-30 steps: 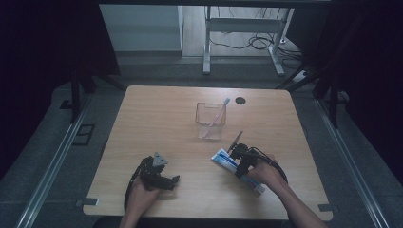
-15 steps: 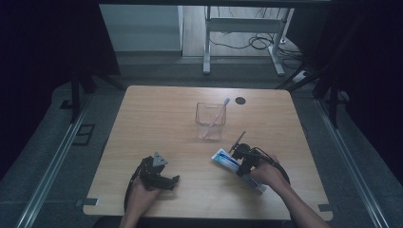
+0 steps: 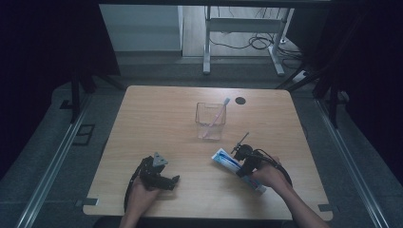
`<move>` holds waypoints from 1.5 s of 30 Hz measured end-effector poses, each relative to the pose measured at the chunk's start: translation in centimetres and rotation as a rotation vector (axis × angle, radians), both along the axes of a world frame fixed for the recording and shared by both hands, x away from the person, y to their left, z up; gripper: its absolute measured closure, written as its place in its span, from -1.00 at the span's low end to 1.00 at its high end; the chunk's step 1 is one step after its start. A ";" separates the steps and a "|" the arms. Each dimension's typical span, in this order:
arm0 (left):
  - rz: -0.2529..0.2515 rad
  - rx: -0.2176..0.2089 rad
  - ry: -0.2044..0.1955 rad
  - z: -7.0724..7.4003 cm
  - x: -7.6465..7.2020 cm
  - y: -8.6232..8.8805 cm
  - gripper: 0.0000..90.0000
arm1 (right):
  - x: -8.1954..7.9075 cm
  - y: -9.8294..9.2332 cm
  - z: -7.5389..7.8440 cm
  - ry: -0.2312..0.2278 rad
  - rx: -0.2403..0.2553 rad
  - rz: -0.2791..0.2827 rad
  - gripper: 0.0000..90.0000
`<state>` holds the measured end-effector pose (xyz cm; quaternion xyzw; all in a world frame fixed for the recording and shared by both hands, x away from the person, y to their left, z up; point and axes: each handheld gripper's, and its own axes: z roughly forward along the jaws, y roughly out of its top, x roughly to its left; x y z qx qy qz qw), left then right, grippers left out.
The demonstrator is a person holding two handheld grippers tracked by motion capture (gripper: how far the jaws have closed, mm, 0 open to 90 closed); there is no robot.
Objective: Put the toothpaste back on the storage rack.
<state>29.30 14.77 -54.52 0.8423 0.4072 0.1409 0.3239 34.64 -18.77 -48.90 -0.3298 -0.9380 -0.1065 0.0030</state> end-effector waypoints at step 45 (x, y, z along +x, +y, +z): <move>-0.007 0.006 -0.003 0.0 0.1 0.1 -1.00 | -0.5 -2.4 5.9 -0.264 0.283 -0.063 0.62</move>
